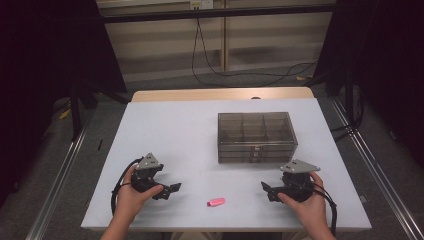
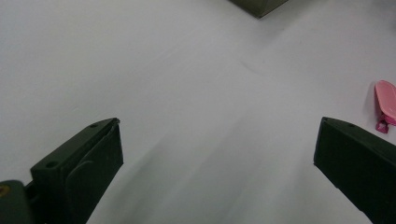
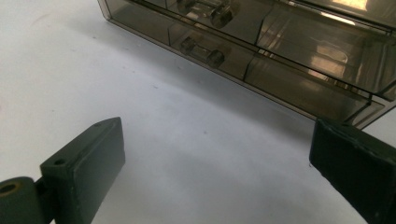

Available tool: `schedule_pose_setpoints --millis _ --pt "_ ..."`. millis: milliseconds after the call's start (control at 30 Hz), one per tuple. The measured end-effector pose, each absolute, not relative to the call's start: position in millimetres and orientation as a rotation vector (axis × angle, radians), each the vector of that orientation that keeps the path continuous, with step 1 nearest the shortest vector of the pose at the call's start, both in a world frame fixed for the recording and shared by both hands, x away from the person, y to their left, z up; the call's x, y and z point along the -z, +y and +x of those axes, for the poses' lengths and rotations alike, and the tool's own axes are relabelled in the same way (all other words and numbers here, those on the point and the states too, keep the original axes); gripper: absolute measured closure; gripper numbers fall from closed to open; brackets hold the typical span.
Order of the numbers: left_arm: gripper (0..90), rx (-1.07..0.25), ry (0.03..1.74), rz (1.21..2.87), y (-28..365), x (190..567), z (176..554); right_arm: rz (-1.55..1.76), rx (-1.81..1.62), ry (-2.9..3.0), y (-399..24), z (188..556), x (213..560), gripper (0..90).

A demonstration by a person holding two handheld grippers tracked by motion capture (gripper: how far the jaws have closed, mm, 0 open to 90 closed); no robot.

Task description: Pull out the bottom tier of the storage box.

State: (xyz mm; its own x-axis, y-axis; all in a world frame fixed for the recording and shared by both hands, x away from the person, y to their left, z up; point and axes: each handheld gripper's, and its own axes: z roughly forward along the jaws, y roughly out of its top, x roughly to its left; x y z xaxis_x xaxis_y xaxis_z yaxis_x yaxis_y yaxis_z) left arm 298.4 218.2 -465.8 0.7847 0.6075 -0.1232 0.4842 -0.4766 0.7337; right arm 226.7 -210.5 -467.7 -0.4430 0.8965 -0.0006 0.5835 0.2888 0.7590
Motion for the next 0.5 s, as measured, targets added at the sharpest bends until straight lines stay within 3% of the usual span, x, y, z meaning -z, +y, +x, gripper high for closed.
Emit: schedule_pose_setpoints --millis 500 --pt "1.4 -0.202 0.793 2.162 217.3 465.0 299.4 1.369 -0.982 2.078 -200.7 233.0 471.5 6.2"
